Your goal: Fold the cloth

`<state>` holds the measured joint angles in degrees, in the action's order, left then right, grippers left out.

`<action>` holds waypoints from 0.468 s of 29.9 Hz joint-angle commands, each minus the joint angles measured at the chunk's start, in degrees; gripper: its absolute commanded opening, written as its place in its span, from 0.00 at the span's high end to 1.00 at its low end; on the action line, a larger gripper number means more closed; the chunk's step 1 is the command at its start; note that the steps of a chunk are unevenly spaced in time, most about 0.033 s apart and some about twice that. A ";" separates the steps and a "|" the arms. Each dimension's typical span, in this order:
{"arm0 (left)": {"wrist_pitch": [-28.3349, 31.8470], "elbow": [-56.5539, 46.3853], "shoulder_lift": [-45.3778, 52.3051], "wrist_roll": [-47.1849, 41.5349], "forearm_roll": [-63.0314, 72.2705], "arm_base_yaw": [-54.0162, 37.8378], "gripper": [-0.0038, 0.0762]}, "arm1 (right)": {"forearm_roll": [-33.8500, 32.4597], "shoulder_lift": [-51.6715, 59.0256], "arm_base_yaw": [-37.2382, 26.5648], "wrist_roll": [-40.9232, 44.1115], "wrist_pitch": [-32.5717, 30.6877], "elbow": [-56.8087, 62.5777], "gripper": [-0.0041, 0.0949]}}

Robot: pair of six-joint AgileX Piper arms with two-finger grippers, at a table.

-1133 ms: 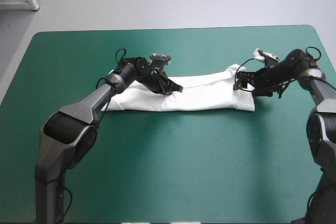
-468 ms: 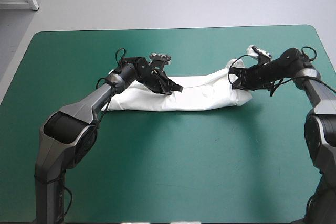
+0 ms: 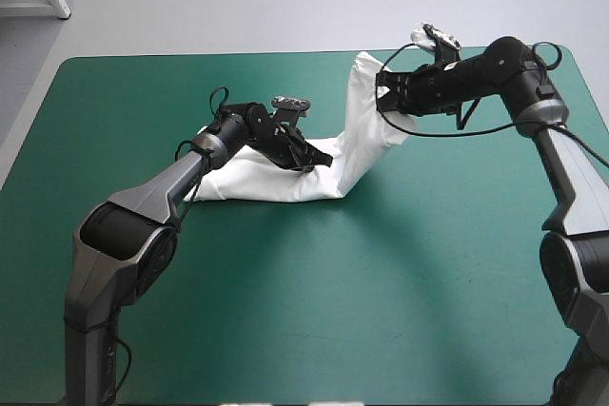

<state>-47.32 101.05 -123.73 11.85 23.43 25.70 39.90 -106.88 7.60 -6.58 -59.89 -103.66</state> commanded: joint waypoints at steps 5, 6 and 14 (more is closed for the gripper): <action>-2.98 -0.17 0.36 0.23 0.68 1.16 0.96 | 1.54 3.60 3.31 5.82 1.35 -10.65 0.97; -2.98 -0.17 0.36 0.21 0.47 1.16 0.96 | 1.10 3.60 3.59 6.58 1.35 -11.37 0.97; -4.53 1.77 1.98 0.21 0.15 0.92 0.96 | 0.82 3.46 4.10 7.21 0.68 -12.38 0.97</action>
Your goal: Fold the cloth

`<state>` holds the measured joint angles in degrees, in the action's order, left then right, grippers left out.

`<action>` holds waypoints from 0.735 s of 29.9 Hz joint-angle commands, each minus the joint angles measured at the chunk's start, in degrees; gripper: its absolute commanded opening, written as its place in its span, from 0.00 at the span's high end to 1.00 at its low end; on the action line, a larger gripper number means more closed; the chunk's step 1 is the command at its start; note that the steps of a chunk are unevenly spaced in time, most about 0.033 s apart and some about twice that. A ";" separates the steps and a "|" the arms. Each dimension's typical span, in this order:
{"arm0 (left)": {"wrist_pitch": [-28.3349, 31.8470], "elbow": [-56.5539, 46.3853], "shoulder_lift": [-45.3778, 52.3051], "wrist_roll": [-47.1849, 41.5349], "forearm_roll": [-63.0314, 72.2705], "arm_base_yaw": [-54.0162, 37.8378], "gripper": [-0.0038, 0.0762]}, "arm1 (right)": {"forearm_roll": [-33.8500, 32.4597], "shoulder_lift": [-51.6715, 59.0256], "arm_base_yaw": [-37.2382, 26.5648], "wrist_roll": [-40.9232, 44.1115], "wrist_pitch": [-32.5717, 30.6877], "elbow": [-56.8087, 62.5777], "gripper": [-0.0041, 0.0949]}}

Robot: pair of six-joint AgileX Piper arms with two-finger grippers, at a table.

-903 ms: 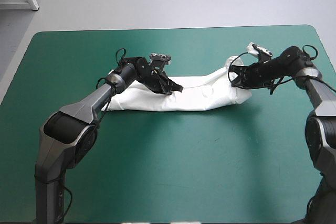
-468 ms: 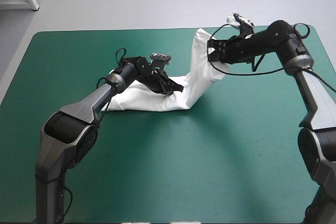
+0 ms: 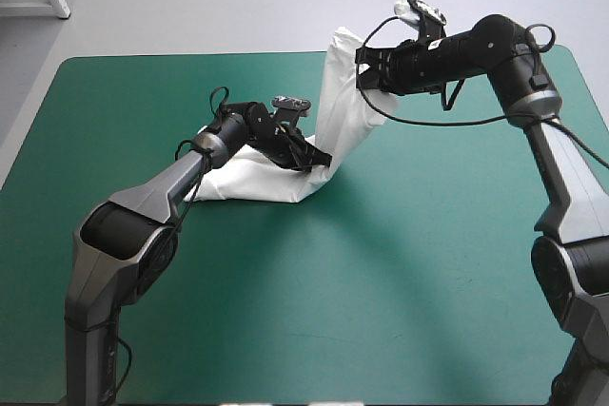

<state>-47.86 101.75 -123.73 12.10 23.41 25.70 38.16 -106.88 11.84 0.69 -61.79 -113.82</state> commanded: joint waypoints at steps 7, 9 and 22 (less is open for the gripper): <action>-7.61 5.07 12.47 -0.44 -2.57 0.92 0.96 | 2.45 3.46 -0.13 -1.21 2.15 -2.22 0.97; -9.90 5.07 15.72 -0.44 -3.45 0.92 0.96 | 2.45 3.46 -0.13 -1.92 1.85 -2.22 0.97; -23.76 -12.41 38.04 -10.18 -31.82 0.92 0.96 | 5.74 1.68 4.85 -5.29 5.51 -2.22 0.97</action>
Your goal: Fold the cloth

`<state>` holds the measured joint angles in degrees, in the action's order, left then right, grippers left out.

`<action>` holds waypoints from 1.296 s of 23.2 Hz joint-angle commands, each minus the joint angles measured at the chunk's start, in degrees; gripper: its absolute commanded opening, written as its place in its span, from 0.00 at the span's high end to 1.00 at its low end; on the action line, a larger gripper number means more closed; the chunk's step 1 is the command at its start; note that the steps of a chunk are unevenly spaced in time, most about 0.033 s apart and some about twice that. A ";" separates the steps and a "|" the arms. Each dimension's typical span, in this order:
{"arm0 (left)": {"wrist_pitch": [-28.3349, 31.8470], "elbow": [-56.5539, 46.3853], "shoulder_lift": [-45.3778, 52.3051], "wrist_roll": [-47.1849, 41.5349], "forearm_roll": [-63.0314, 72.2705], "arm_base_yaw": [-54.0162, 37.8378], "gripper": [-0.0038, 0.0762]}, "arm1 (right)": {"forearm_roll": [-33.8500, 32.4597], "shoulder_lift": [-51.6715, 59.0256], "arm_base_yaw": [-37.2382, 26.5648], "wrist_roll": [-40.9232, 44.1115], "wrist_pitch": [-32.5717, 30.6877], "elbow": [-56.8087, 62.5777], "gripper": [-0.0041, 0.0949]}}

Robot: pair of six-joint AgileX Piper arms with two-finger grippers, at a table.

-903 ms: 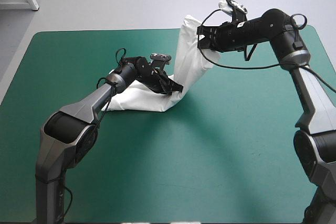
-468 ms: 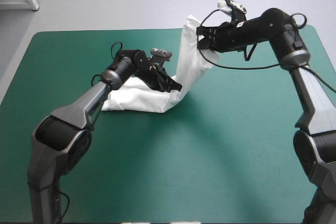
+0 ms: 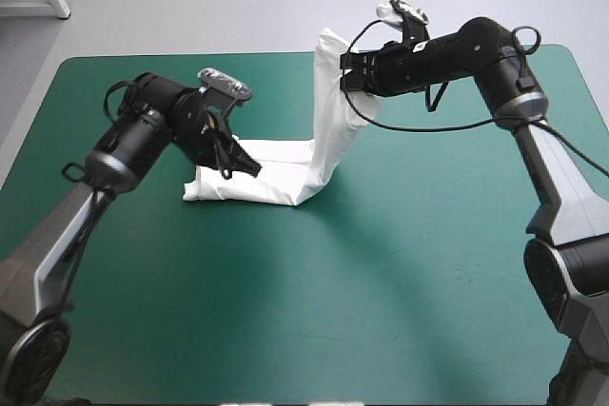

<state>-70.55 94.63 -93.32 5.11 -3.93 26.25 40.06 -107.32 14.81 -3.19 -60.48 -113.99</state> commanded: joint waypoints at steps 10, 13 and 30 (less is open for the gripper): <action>-0.67 -33.99 26.50 -4.23 -4.36 -8.18 0.96 | 9.37 -11.05 12.99 -5.99 10.46 -11.40 0.97; 0.40 -41.27 30.90 -3.94 -4.36 -10.04 0.96 | 12.13 -21.40 17.01 -7.20 10.50 -24.74 0.93; 3.60 -43.80 31.98 -3.94 -2.88 -10.29 0.96 | -19.64 -26.79 15.27 17.72 -11.36 -39.21 0.27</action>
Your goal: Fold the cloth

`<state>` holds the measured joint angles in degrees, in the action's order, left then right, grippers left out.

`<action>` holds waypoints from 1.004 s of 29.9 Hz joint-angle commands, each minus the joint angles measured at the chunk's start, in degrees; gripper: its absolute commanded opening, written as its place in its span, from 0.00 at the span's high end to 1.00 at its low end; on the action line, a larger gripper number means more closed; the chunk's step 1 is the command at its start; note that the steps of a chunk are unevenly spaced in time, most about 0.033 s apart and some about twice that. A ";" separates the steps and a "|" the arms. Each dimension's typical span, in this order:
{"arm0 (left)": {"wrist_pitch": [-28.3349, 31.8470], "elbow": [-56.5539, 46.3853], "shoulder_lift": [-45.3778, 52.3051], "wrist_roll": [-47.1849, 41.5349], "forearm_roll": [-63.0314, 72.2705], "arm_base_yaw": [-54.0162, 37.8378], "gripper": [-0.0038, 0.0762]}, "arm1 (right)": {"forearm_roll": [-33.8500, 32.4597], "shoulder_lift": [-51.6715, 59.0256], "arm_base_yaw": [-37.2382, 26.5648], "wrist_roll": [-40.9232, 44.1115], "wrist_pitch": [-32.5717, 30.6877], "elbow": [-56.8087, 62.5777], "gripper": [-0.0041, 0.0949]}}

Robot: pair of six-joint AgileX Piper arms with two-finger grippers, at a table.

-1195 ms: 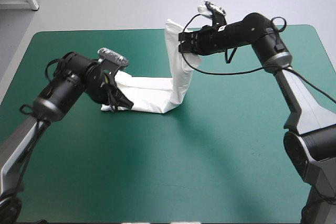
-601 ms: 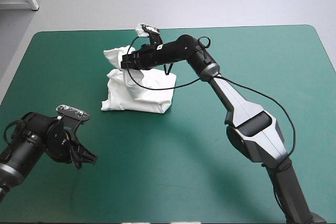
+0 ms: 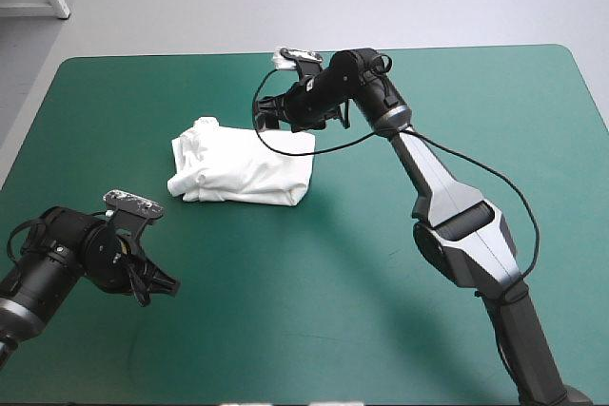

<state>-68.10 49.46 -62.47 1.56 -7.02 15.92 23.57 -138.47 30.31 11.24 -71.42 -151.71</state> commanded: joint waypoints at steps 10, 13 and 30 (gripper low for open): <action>0.77 1.36 1.13 -0.39 0.45 0.04 0.96 | -4.74 4.36 -0.05 9.52 -0.41 8.96 0.27; 0.77 1.36 1.13 -0.39 0.45 0.04 0.96 | -4.50 4.36 0.92 8.85 -0.30 12.50 0.27; 0.05 1.36 1.13 -0.39 0.61 0.04 0.96 | -15.15 7.32 3.70 3.20 -0.41 14.08 0.98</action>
<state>-68.44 49.46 -62.47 1.56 -6.47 15.92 13.15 -137.73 34.22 15.85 -70.81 -136.53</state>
